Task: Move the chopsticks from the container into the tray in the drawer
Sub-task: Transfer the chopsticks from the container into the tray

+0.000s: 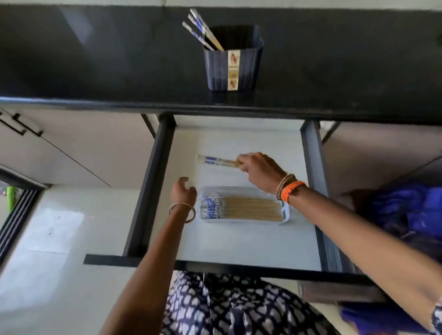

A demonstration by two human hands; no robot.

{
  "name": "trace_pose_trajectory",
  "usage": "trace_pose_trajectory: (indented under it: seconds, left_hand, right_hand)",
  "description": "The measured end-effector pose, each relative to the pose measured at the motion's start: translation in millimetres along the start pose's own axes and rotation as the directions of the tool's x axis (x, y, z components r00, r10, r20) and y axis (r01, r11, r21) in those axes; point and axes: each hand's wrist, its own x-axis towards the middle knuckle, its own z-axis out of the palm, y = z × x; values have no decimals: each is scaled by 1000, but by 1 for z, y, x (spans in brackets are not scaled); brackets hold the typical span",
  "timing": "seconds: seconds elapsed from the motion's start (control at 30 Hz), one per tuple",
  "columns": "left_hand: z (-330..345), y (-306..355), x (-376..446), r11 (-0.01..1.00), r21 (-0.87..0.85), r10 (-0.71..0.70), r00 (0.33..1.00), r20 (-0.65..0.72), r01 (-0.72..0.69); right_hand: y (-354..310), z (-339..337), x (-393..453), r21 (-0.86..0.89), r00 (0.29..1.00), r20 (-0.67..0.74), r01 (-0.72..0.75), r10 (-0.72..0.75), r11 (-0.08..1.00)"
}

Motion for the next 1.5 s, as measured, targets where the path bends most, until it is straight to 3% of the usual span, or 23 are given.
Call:
trace_pose_trajectory:
  seconds: [0.13,0.23,0.47,1.17,1.5]
  left_hand:
    - [6,-33,-3,986,65,-160,985,67,156]
    - [10,-37,-1,988,58,-148,981,128,142]
    - [15,-44,15,989,57,-145,979,145,138]
    - [10,-53,16,980,61,-197,962,188,189]
    - [7,-50,16,983,70,-178,963,202,167]
  right_hand:
    - [6,40,-31,-35,977,204,-60,66,998]
    - [9,61,-35,-85,945,308,-84,107,993]
    - [2,94,-22,-164,912,395,-52,114,985]
    - [8,108,-31,-257,941,339,78,14,963]
    - [14,104,-20,-194,925,379,86,-6,977]
